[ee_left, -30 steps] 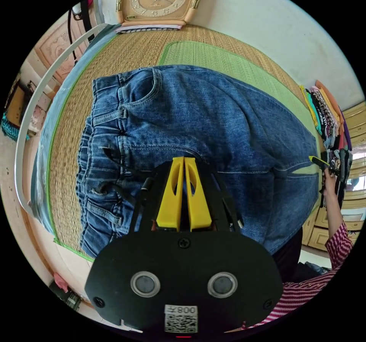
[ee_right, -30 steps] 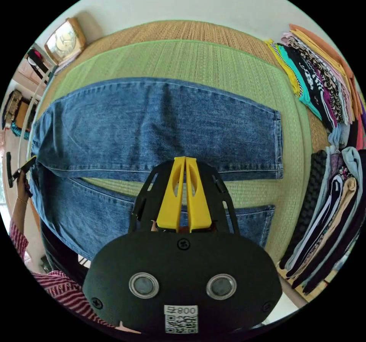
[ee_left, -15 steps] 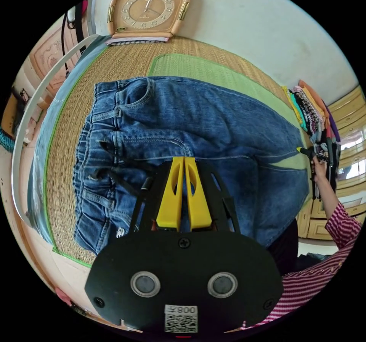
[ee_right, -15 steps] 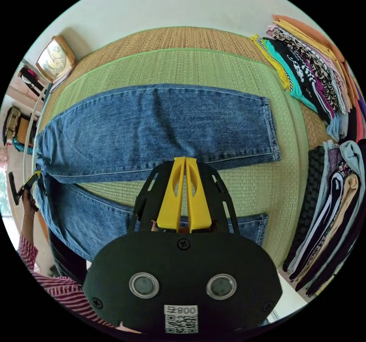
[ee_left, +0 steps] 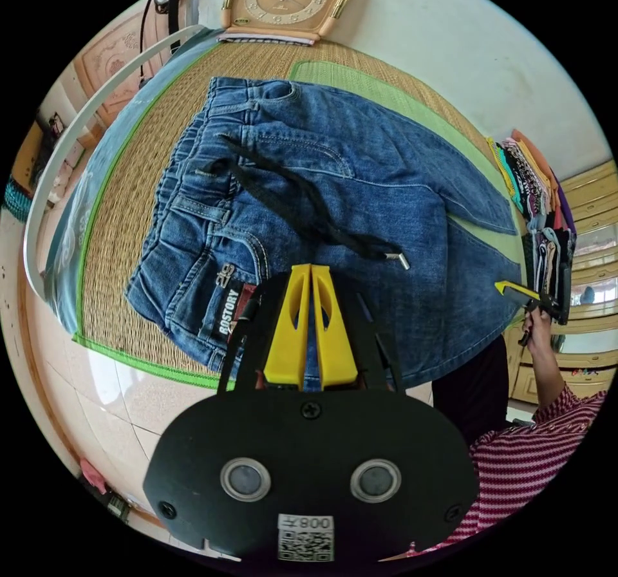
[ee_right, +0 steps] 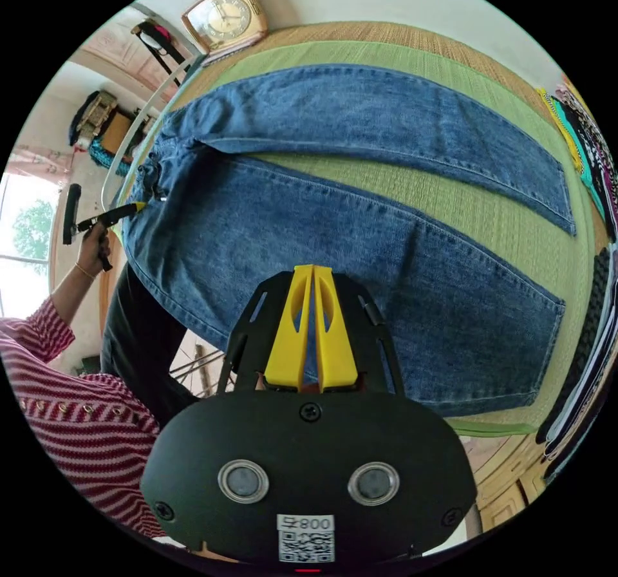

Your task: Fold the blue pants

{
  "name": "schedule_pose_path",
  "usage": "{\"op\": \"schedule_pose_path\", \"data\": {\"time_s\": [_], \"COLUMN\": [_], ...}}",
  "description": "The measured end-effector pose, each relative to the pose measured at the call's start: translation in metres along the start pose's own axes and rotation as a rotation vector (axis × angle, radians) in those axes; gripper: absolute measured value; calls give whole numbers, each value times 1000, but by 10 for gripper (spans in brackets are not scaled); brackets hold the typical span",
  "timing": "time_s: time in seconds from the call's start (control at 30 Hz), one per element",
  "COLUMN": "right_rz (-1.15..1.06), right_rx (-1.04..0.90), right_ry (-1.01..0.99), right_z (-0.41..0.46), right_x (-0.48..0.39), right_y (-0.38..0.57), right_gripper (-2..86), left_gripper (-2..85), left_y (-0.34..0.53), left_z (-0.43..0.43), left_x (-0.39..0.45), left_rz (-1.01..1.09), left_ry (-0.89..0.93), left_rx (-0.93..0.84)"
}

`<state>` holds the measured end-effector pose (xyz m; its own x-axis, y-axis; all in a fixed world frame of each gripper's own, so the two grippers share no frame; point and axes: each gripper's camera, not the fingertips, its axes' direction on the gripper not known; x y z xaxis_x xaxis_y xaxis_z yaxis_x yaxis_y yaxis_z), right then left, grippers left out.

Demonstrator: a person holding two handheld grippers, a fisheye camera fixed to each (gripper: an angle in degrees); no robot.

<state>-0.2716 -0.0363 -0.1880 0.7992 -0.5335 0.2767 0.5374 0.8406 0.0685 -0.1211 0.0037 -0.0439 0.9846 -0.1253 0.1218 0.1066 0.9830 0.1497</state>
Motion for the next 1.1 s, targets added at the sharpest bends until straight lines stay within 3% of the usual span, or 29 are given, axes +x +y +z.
{"op": "schedule_pose_path", "data": {"time_s": [0.17, 0.33, 0.47, 0.63, 0.8, 1.03, 1.1], "right_rz": [-226, -397, -424, -358, -367, -211, -165], "right_rx": [83, -10, -138, -94, -117, 43, -10], "right_ry": [-69, -84, 60, -8, -2, -55, -4], "right_z": [-33, 11, 76, 69, 66, 11, 23], "right_x": [-76, -167, -202, -184, -189, -129, -110], "right_y": [-123, -241, -296, -334, -340, -244, -227], "right_gripper": [1, 0, 0, 0, 0, 1, 1], "left_gripper": [1, 0, 0, 0, 0, 1, 0], "left_y": [-5, 0, 8, 12, 15, 28, 34], "left_z": [3, 18, 24, 27, 24, 4, 11], "left_x": [3, 3, 2, -2, -1, -6, -11], "left_rz": [58, 92, 109, 119, 91, 52, 31], "left_ry": [33, 63, 64, 104, 134, 37, 40], "left_rx": [18, -26, -21, -9, 8, 71, 24]}}
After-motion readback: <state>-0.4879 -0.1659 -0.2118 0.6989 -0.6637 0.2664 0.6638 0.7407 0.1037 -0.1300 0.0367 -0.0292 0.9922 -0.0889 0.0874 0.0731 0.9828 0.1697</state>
